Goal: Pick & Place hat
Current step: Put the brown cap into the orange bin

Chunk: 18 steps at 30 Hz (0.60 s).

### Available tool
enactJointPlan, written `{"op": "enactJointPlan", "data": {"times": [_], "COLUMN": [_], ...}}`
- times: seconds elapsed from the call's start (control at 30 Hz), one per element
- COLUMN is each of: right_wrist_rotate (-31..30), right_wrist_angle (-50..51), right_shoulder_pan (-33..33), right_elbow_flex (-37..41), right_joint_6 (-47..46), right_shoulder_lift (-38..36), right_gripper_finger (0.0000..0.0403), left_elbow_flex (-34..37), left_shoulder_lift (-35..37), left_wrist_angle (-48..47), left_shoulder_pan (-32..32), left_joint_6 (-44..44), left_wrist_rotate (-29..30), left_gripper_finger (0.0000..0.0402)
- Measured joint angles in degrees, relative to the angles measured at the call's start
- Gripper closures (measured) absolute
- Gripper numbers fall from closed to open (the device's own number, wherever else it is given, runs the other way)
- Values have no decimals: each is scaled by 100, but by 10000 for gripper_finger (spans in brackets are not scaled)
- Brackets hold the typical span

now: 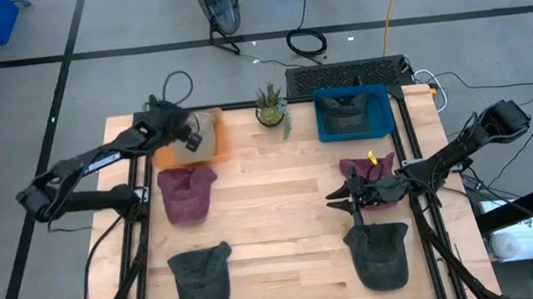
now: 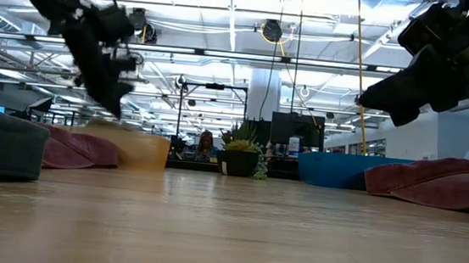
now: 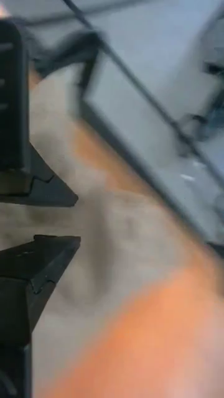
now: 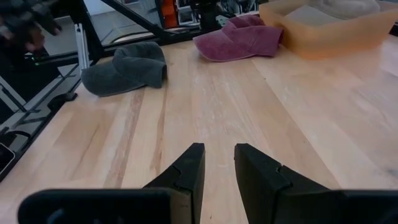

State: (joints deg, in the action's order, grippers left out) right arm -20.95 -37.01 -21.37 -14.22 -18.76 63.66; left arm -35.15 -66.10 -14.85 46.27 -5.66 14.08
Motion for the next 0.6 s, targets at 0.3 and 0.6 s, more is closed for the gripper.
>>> {"op": "enactJointPlan", "data": {"times": [0.3, 0.6], "right_wrist_rotate": [-18, -48], "right_wrist_angle": [-163, -649], "right_shoulder_pan": [0, 114], "right_elbow_flex": [0, 0], "right_joint_6": [39, 492], "right_shoulder_lift": [-2, -2], "right_gripper_finger": [326, 326], "left_elbow_flex": [-270, -86], "left_shoulder_lift": [1267, 854], "left_wrist_angle": [5, -8], "left_shoulder_pan": [-720, -725], "left_joint_6": [712, 571], "left_wrist_rotate": [-145, 1728], "left_gripper_finger": [309, 309]}}
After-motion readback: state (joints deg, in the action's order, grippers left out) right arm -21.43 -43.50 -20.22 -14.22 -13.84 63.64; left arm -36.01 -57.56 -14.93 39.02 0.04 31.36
